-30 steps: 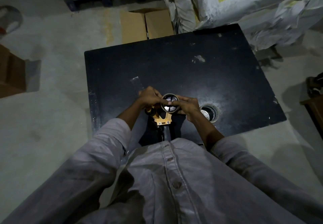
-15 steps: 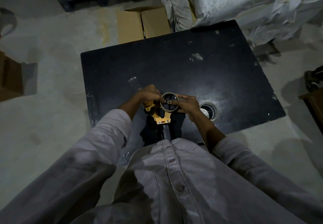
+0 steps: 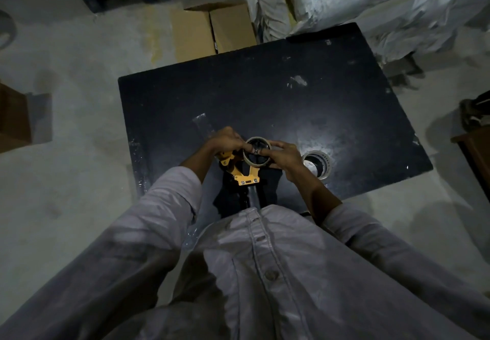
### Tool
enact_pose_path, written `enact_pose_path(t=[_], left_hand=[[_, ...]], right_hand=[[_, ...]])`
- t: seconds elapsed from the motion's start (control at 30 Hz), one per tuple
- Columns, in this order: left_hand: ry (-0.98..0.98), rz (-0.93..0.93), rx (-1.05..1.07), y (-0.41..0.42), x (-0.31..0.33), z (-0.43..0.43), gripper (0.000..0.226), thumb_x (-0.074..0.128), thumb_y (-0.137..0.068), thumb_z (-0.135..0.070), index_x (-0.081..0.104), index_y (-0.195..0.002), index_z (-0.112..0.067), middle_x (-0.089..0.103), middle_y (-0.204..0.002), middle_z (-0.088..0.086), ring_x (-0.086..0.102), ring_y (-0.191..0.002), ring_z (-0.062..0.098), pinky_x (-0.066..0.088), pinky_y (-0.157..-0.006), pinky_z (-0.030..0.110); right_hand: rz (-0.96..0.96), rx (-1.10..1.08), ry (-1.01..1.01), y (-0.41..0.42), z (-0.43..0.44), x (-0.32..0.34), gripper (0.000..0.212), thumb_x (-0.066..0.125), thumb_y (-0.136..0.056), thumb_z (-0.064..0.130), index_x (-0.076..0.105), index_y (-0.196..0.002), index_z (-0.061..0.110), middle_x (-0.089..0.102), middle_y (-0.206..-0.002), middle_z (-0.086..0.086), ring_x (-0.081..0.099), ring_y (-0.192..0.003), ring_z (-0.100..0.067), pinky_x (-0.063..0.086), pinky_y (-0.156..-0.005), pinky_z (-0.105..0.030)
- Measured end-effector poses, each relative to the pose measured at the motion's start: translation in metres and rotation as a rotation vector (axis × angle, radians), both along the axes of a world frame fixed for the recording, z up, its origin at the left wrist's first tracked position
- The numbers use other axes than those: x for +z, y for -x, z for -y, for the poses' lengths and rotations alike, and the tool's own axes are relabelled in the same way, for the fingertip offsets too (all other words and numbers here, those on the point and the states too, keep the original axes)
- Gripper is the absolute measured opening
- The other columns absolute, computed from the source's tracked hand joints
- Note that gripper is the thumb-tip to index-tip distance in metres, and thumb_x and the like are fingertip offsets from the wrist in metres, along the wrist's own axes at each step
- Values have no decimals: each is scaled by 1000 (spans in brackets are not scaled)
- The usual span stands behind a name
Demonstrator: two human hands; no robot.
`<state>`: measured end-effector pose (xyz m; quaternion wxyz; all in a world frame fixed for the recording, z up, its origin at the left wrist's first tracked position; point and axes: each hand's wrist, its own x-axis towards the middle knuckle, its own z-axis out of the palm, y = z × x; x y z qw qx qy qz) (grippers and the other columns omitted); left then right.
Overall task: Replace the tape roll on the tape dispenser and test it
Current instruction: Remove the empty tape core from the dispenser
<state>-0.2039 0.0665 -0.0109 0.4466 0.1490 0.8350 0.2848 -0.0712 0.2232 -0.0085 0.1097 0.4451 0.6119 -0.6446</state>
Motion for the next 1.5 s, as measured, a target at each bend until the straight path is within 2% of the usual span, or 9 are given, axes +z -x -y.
enact_pose_path(t=[0.23, 0.37, 0.53, 0.73, 0.93, 1.1, 1.23, 1.33, 1.5], left_hand=[[-1, 41, 137, -9, -6, 3, 49, 91, -90, -27, 80, -117, 13, 70, -92, 18, 61, -87, 24, 47, -79, 38], [-34, 48, 204, -12, -4, 4, 43, 94, -87, -19, 82, -116, 11, 82, -113, 28, 71, -93, 29, 64, -96, 50], [-17, 48, 185, -15, -4, 0, 39, 92, -89, -19, 81, -115, 8, 82, -117, 27, 78, -119, 44, 62, -108, 61], [27, -57, 168, -21, 4, -6, 41, 94, -87, -28, 81, -117, -2, 83, -116, 16, 80, -114, 33, 65, -101, 50], [-92, -12, 139, -10, 15, 0, 42, 92, -90, -29, 81, -119, -2, 84, -116, 14, 80, -115, 31, 65, -107, 49], [-293, 56, 248, -2, 29, 14, 40, 83, -99, -28, 82, -128, -1, 84, -121, 6, 76, -91, -6, 56, -75, 13], [-394, 49, 340, -4, 42, 3, 42, 82, -101, -31, 81, -126, 3, 84, -124, 12, 81, -112, 18, 58, -71, 5], [-447, 50, 394, -7, 51, -13, 44, 81, -101, -31, 80, -125, 7, 84, -123, 18, 79, -122, 32, 65, -83, 15], [-455, -14, 384, -17, 54, -44, 42, 69, -111, -36, 82, -122, 2, 84, -124, 15, 78, -126, 31, 59, -117, 48]], right_hand=[[49, 31, 24, 3, 0, 3, 52, 88, -92, 3, 72, -141, -3, 77, -138, -26, 75, -132, -39, 61, -114, -56], [69, 65, -19, 9, -1, 7, 48, 91, -88, 3, 75, -132, -9, 79, -129, -29, 78, -125, -43, 64, -108, -58], [103, 108, -98, 8, -3, 10, 47, 94, -87, 8, 78, -127, -10, 81, -126, -29, 80, -121, -42, 65, -107, -58], [107, 117, -196, 9, 3, 16, 37, 94, -88, 12, 75, -117, 1, 79, -131, -25, 78, -125, -40, 64, -108, -57], [70, 87, -157, 9, -7, 22, 50, 90, -92, 11, 70, -137, 2, 77, -136, -20, 76, -129, -37, 63, -109, -57], [-137, 160, 141, -1, -38, 29, 61, 91, -94, 24, 63, -149, 23, 75, -142, -14, 80, -123, -32, 67, -105, -54], [-308, 251, 116, -3, -53, 35, 91, 101, -79, 10, 60, -158, 31, 71, -150, 1, 73, -137, -22, 67, -101, -34], [-354, 372, -102, -3, -60, 43, 117, 110, -65, 12, 51, -165, 30, 59, -159, 4, 68, -138, -15, 67, -98, -25], [-388, 329, -436, -12, -74, 48, 105, 109, -67, 19, 58, -158, 24, 56, -157, -5, 70, -133, -23, 70, -94, -28]])
